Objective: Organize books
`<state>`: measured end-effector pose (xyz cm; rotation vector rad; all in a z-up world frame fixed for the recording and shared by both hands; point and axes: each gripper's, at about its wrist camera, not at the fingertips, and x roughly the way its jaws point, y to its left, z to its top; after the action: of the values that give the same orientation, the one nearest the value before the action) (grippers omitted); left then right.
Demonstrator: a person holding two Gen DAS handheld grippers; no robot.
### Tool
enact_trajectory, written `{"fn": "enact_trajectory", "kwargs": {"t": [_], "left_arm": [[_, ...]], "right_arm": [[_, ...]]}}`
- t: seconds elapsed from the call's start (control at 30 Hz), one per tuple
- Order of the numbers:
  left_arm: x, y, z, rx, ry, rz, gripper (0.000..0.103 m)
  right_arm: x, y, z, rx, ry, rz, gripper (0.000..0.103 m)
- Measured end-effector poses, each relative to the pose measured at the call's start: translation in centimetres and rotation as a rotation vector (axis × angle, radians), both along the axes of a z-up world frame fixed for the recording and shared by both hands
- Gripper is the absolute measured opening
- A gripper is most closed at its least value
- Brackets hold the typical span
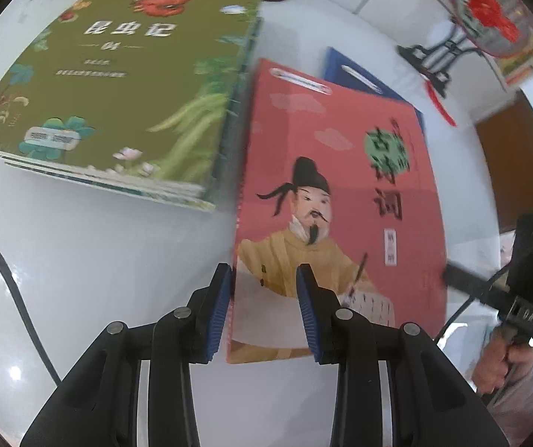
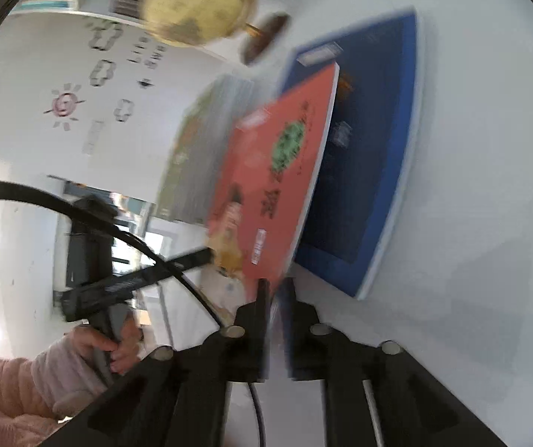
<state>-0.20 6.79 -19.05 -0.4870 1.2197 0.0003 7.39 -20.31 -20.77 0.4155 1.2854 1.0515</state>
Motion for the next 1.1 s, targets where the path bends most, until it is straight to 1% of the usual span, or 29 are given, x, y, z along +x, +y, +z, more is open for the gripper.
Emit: {"fn": "enact_trajectory", "kwargs": {"t": [0.1, 0.17, 0.23, 0.3, 0.33, 0.4, 0.5, 0.6, 0.7, 0.83, 1.03, 1.1], "left_arm": [[-0.6, -0.4, 0.7, -0.05, -0.036, 0.026, 0.031], [-0.9, -0.2, 1.0, -0.106, -0.065, 0.056, 0.031], [-1.0, -0.1, 1.4, -0.135, -0.087, 0.065, 0.031], [-0.9, -0.3, 2.1, -0.129, -0.109, 0.055, 0.031], [-0.7, -0.5, 2.6, -0.12, -0.12, 0.053, 0.031], [-0.4, -0.7, 3.7, -0.129, -0.162, 0.048, 0.031], [0.4, -1.1, 5.4, -0.138, -0.21, 0.013, 0.031], [1.1, -1.4, 7.1, -0.097, -0.255, -0.024, 0.031], [1.7, -0.7, 7.6, -0.11, -0.268, -0.027, 0.031], [1.9, 0.3, 7.9, -0.133, -0.283, -0.029, 0.031], [2.1, 0.8, 9.6, -0.157, -0.32, -0.047, 0.031], [2.1, 1.2, 10.3, -0.169, -0.34, -0.046, 0.031]], "right_arm": [[-0.2, 0.1, 1.9, -0.025, -0.091, 0.02, 0.006], [0.1, 0.2, 2.5, -0.045, -0.113, 0.028, 0.006], [0.4, 0.5, 2.8, -0.086, -0.139, 0.031, 0.006], [0.5, 0.6, 3.1, -0.105, -0.138, 0.034, 0.006], [0.4, 0.5, 3.4, -0.094, -0.143, 0.036, 0.006], [0.3, 0.2, 3.8, -0.075, -0.137, 0.024, 0.006], [-0.5, 0.4, 4.8, -0.08, -0.169, 0.013, 0.006], [-0.9, 1.0, 5.8, -0.077, -0.196, 0.013, 0.006], [-1.2, 1.2, 6.8, -0.095, -0.237, 0.0, 0.006], [-1.2, 1.5, 7.8, -0.1, -0.259, -0.025, 0.006], [-1.5, 3.0, 9.8, -0.09, -0.312, -0.03, 0.007], [-1.3, 3.7, 10.4, -0.07, -0.317, -0.033, 0.007]]}}
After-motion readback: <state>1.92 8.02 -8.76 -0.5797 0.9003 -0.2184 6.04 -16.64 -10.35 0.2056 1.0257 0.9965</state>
